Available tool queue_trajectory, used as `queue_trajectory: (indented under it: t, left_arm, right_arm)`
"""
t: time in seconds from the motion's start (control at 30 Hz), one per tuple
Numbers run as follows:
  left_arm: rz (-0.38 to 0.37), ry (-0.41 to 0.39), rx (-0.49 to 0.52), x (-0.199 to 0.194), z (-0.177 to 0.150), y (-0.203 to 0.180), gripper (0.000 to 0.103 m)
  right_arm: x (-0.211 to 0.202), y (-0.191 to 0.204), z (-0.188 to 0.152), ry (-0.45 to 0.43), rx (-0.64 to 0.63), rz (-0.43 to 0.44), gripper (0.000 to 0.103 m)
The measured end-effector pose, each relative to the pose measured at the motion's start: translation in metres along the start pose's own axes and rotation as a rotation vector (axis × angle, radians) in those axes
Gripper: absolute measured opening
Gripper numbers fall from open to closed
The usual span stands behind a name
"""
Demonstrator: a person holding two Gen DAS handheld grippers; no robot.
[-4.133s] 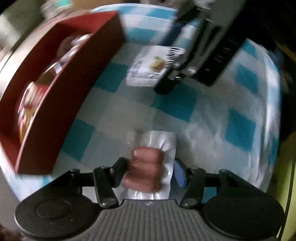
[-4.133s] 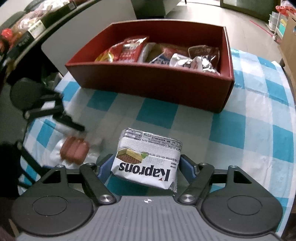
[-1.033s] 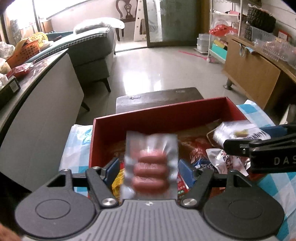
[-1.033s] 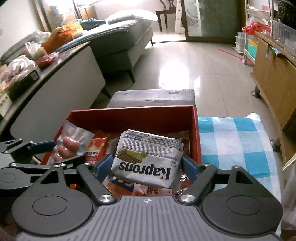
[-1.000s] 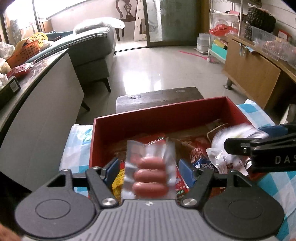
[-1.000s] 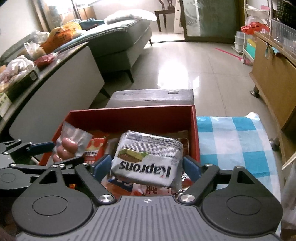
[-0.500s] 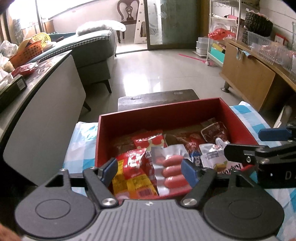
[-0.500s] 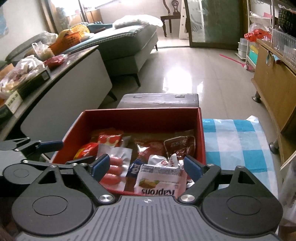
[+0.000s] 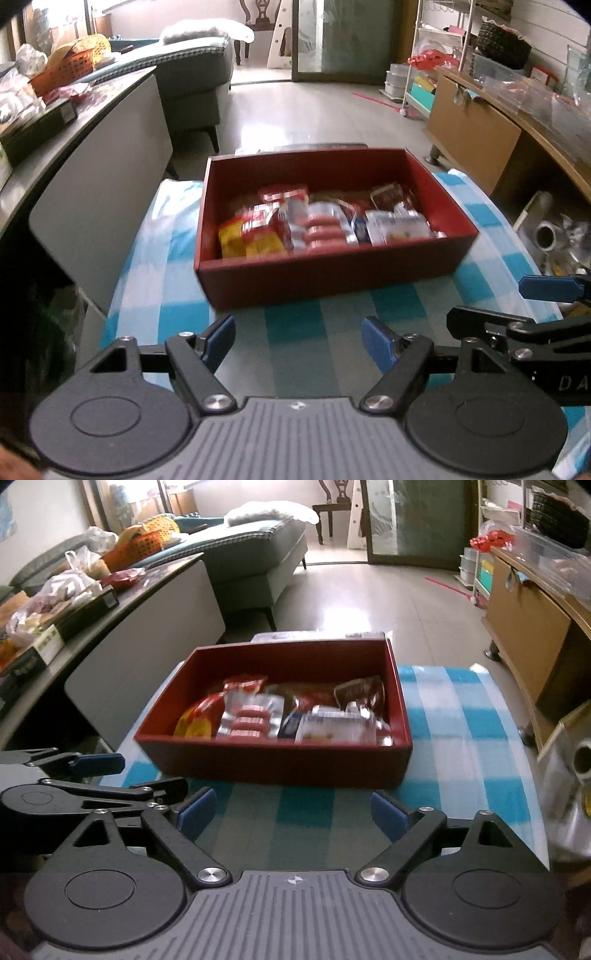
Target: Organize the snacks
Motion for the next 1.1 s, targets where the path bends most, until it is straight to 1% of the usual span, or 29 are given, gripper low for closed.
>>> queue_trajectory:
  t: [0.1, 0.17, 0.2, 0.23, 0.43, 0.57, 0.63, 0.9, 1.1]
  left_arm:
    - [-0.001, 0.008, -0.017, -0.012, -0.012, 0.001, 0.072]
    - [0.005, 0.011, -0.023, -0.019, -0.020, 0.000, 0.076]
    - [0.008, 0.017, -0.026, -0.021, -0.023, 0.001, 0.080]
    - [0.010, 0.022, -0.027, -0.023, -0.027, 0.000, 0.080]
    - [0.030, 0.031, -0.023, -0.032, -0.037, -0.002, 0.082]
    - [0.023, 0.024, -0.031, -0.039, -0.041, -0.001, 0.084]
    - [0.024, 0.024, -0.032, -0.042, -0.044, -0.001, 0.085]
    - [0.034, 0.030, -0.030, -0.045, -0.049, 0.000, 0.085]
    - [0.059, 0.006, -0.029, -0.047, -0.050, 0.002, 0.085]
  right_arm:
    - [-0.011, 0.002, -0.011, 0.009, 0.011, -0.002, 0.096]
    - [-0.016, 0.003, -0.019, 0.018, 0.014, -0.008, 0.096]
    - [-0.018, 0.002, -0.022, 0.021, 0.018, -0.009, 0.096]
    - [-0.020, 0.002, -0.025, 0.023, 0.024, -0.011, 0.096]
    - [-0.030, 0.005, -0.042, 0.054, 0.037, -0.024, 0.096]
    - [-0.031, 0.002, -0.053, 0.078, 0.037, -0.048, 0.097]
    - [-0.032, -0.001, -0.054, 0.081, 0.045, -0.056, 0.097]
    - [-0.033, -0.002, -0.056, 0.083, 0.054, -0.063, 0.098]
    - [-0.033, 0.002, -0.059, 0.092, 0.050, -0.051, 0.099]
Point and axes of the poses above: each gripper's, at about its wrist camera, not at the fingertips, and x roughly the way its jaws point, y to its left, z to its top, the point moved 4 cm from there along x, roughly the way its jaws point, and after that the axes turned 14 degrees about -y, right-handed, at the moved point
